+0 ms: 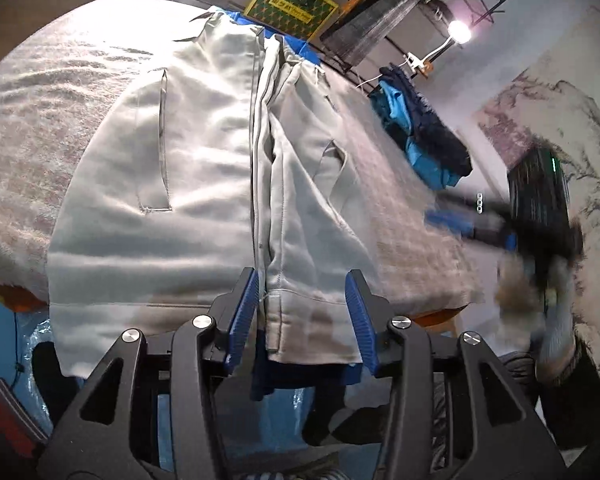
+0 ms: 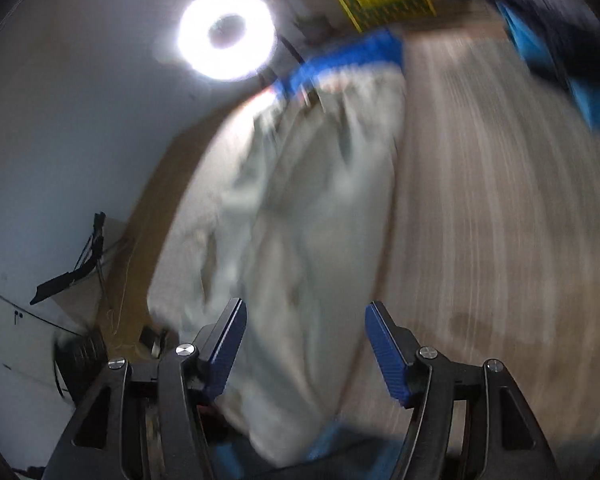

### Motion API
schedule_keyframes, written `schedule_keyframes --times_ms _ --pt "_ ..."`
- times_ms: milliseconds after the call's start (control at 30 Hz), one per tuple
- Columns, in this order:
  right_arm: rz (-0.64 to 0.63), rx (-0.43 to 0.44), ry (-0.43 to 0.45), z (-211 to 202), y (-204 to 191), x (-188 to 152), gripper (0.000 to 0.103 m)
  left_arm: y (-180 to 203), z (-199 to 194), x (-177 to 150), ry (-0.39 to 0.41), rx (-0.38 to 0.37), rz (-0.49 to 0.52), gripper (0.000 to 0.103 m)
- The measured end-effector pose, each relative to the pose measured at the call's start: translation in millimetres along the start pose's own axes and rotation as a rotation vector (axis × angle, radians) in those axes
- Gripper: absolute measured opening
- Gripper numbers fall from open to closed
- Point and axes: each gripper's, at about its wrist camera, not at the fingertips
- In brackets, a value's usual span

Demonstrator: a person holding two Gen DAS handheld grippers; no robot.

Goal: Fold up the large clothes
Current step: 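Pinch and straighten the folded side with the left gripper, then open both grippers and lift them off the folded jacket strip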

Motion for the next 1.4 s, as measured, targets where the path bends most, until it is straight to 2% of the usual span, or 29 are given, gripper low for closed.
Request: schedule_keyframes --times_ms 33,167,267,333,400,433,500,533,567,600,633,667,767,800,867,933,1033,1133,1233,1333,1400 --pt "0.02 -0.001 -0.027 8 4 -13 0.066 0 4 0 -0.008 0.007 -0.001 0.045" --pt "0.062 0.012 -0.129 38 14 -56 0.065 -9 28 -2 -0.085 -0.039 -0.057 0.045" --pt "0.098 0.058 -0.153 48 21 -76 0.065 -13 30 -7 -0.094 -0.056 -0.088 0.038" --pt "0.114 0.079 -0.174 52 26 -89 0.065 -11 30 -9 -0.09 -0.04 -0.068 0.031" --pt "0.133 0.099 -0.182 57 32 -95 0.065 -14 33 -10 -0.094 -0.032 -0.064 0.019" --pt "0.148 0.12 -0.184 60 36 -97 0.063 -16 34 -11 -0.095 -0.039 -0.073 0.018" --pt "0.189 0.172 -0.178 67 44 -98 0.053 -20 33 -13 -0.091 -0.055 -0.086 0.015" --pt "0.211 0.207 -0.172 71 47 -96 0.031 -20 34 -13 -0.088 -0.051 -0.083 0.014" --pt "0.228 0.26 -0.169 74 48 -95 0.022 -18 33 -13 -0.083 -0.041 -0.069 0.013" --pt "0.222 0.252 -0.157 73 44 -94 0.018 -16 32 -14 -0.082 -0.037 -0.06 0.013" --pt "0.185 0.23 -0.146 70 38 -93 0.011 -14 31 -15 -0.083 -0.04 -0.059 0.012" --pt "0.128 0.195 -0.133 62 28 -91 0.008 -13 29 -16 -0.086 -0.068 -0.079 0.011" --pt "0.037 0.144 -0.075 24 8 -87 0.004 -6 25 -16 -0.076 -0.127 -0.111 0.01" --pt "-0.001 0.122 -0.05 13 2 -85 0.004 0 25 -17 -0.072 -0.108 -0.081 0.01" --pt "-0.1 0.036 -0.025 2 -12 -88 0.002 10 35 -19 -0.088 -0.009 0.026 0.01" --pt "-0.123 -0.033 -0.084 21 -13 -92 0.002 6 47 -22 -0.117 0.042 0.039 0.008" --pt "-0.177 -0.143 -0.17 53 -11 -101 0.002 7 43 -25 -0.111 0.044 0.067 0.008" --pt "-0.181 -0.093 -0.169 42 -13 -95 0.015 14 23 -25 -0.108 0.03 0.103 0.009" --pt "-0.234 -0.054 -0.046 10 -20 -81 0.028 18 -2 -20 -0.083 0.001 0.117 0.009" --pt "-0.292 -0.065 0.079 -7 -29 -65 0.031 23 -21 -10 -0.048 0.061 0.185 0.009" --pt "-0.304 -0.103 0.111 2 -31 -51 0.031 23 -21 -4 -0.048 0.092 0.211 0.009"
Point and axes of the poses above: each gripper's, at about its wrist camera, not at the fingertips, and z roughly the way its jaws point, y to its right, x to its top, and after that the axes turned 3 degrees about -y, right-handed
